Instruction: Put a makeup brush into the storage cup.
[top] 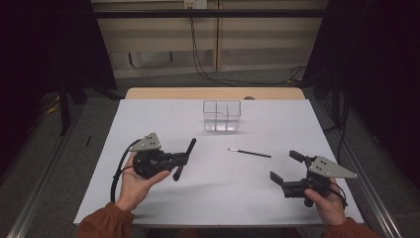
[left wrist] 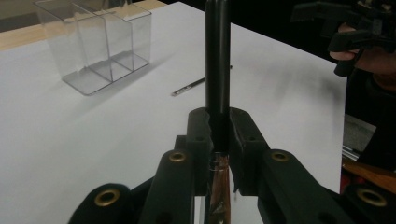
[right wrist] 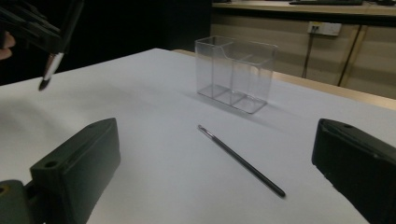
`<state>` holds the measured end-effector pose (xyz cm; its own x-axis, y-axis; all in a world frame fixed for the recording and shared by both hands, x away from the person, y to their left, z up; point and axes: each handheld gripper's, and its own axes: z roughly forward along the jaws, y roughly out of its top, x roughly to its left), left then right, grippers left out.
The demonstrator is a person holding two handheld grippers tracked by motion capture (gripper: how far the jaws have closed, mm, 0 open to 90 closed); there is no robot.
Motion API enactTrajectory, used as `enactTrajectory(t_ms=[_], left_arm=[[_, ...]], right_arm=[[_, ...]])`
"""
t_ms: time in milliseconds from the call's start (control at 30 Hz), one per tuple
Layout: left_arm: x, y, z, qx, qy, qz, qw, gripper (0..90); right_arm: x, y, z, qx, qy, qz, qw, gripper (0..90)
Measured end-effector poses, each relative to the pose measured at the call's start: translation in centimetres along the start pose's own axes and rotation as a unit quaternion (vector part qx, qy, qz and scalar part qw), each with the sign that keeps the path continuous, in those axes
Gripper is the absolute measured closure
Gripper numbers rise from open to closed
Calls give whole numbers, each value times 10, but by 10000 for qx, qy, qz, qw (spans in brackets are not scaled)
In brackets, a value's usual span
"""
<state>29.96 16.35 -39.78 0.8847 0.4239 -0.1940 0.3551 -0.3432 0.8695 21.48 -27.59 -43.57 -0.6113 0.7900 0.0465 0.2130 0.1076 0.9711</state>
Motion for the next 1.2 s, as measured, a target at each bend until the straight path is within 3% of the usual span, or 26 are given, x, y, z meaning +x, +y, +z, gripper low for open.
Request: enactTrajectory(t_ms=[133, 300, 500, 700, 800, 1033, 1200], left_arm=[[-2, 2, 5, 51, -67, 35, 10000, 798], [-7, 2, 19, 274, -303, 108, 9991, 798], [-13, 10, 29, 383, -391, 217, 9983, 798], [-19, 18, 34, 456, -483, 304, 9973, 798], [-23, 18, 37, 591, -568, 387, 9959, 798], [-28, 22, 39, 942, -689, 564, 9916, 799], [-30, 30, 38, 1122, -720, 675, 9888, 799]], right_arm=[[3, 4, 5, -24, 24, -101, 9999, 0], [6, 8, 16, 33, 126, -44, 9999, 0], [11, 12, 27, 87, 267, -218, 9994, 4], [12, 22, 32, 72, 385, -173, 9991, 0], [16, 27, 36, 127, 581, -151, 9981, 1], [19, 27, 44, 218, 732, -251, 9968, 1], [20, 38, 48, 325, 881, -344, 9950, 4]])
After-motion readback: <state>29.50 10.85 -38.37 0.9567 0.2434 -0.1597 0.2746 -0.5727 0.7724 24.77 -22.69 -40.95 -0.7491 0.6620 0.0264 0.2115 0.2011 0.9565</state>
